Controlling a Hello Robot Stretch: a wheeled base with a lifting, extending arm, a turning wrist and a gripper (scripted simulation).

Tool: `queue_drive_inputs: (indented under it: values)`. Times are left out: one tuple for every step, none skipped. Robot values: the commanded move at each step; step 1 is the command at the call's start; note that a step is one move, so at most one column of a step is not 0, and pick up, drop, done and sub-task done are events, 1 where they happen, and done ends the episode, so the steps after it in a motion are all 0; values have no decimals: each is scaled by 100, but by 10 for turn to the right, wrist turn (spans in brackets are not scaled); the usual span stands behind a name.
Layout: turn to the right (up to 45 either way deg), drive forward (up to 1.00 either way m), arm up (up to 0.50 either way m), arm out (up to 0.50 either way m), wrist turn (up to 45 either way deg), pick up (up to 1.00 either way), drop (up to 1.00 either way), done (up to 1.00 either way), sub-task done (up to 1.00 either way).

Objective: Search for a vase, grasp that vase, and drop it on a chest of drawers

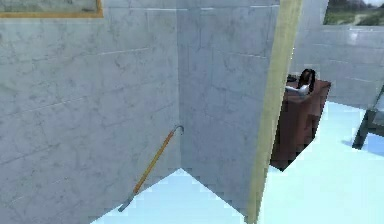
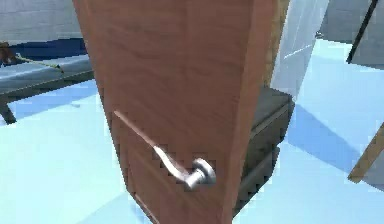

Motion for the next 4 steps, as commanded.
queue_drive_inputs:
  values:
    - [420, 0, 0, 0, 0, 0, 0, 0, 0]
    - [0, 100, 0, 0, 0, 0, 0, 0, 0]
    - [120, 0, 0, 0, 0, 0, 0, 0, 0]
    - [0, 5, 0, 0, 0, 0, 0, 0, 0]
